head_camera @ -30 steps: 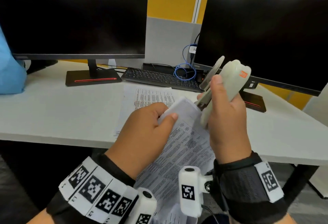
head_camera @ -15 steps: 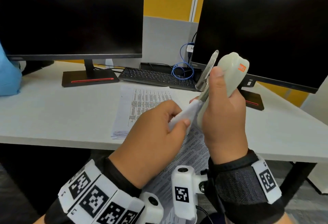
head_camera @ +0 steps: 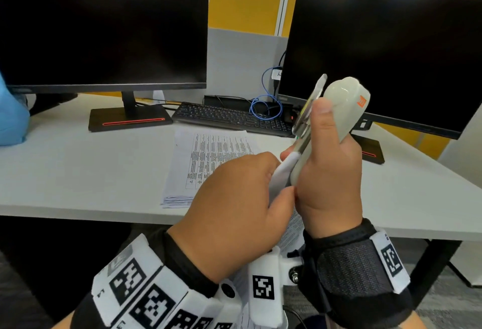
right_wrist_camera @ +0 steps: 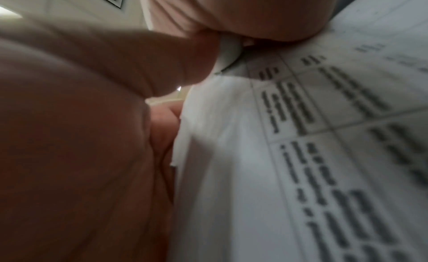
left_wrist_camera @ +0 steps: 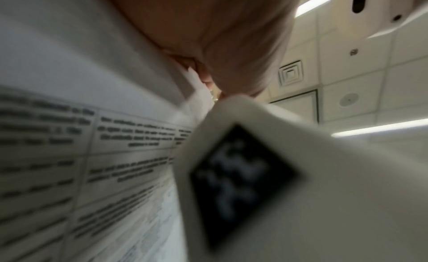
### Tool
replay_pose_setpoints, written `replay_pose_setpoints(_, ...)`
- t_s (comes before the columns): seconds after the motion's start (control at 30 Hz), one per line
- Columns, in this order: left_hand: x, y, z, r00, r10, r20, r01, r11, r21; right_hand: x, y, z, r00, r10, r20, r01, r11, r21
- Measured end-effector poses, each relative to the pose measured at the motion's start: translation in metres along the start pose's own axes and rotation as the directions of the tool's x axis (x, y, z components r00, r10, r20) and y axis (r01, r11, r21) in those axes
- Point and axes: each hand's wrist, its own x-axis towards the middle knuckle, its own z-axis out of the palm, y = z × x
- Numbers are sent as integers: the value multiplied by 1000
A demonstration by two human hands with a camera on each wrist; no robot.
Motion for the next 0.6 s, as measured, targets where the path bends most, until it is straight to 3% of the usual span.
replay_pose_setpoints(0.13, 2, -3, 3, 999, -48, 20, 50, 992, -119, 5, -4, 0, 998, -55, 29, 56, 997, -45)
replay_pose_setpoints(0.27, 8, -18, -7, 990, -141, 15, 139, 950, -278, 7, -1, -9, 998, -63, 5, 63, 998, 21)
replay_pose_setpoints(0.37, 7, -25, -16, 989, -80, -123, 22, 911, -412, 3, 1, -18, 984, -153, -93, 156, 988, 19)
replay_pose_setpoints(0.5, 4, -37, -22, 961, 79, -264, -180, 905, -385, -4, 1, -28, 937, -304, -172, 307, 952, -9)
replay_pose_setpoints(0.6, 1, -41, -23, 943, 119, -312, -233, 904, -359, -11, 1, -30, 911, -373, -173, 379, 926, -4)
